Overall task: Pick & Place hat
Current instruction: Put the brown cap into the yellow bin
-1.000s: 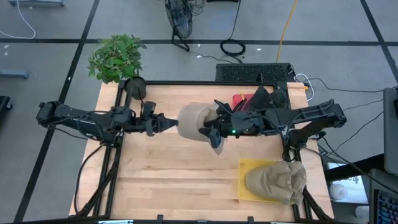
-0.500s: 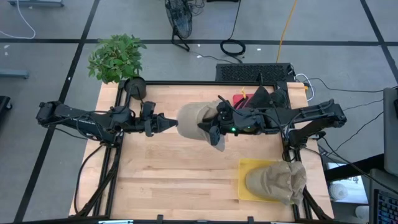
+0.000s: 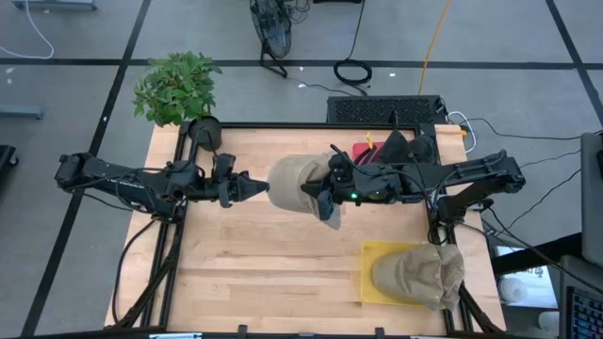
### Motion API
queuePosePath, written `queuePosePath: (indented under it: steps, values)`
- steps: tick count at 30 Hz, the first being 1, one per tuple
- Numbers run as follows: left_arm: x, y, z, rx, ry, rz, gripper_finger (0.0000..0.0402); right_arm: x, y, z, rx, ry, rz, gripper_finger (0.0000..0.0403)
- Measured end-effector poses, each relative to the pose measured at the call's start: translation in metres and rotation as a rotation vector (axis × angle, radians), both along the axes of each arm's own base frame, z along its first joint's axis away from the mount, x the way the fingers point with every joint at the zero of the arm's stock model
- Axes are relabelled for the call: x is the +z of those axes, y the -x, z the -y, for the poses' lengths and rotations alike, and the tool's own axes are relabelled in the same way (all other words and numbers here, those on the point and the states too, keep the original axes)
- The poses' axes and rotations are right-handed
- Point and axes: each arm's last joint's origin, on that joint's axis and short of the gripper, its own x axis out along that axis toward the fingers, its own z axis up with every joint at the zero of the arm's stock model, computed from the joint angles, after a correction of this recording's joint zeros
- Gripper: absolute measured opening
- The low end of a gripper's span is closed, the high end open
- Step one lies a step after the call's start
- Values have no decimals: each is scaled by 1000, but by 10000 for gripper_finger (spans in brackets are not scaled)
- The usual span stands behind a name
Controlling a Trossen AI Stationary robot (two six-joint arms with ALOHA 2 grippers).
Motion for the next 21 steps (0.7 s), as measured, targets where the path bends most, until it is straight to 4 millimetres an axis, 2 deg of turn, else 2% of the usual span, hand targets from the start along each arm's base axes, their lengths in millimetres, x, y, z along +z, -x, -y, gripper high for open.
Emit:
queuePosePath:
  steps: [4, 12, 17, 21]
  values:
    - [0, 0, 0, 2, -6, 2, 22, 1, 0, 0, -2, 3, 5, 4]
    - [0, 0, 2, -77, -34, -3, 139, 2, 0, -2, 0, -14, 25, 2]
    - [-14, 1, 4, -142, -2, -160, 202, 2, 3, -13, 25, -51, 25, 1]
    - [-25, 11, 0, -81, -14, -319, 226, 4, 11, -27, 59, -98, 14, 1]
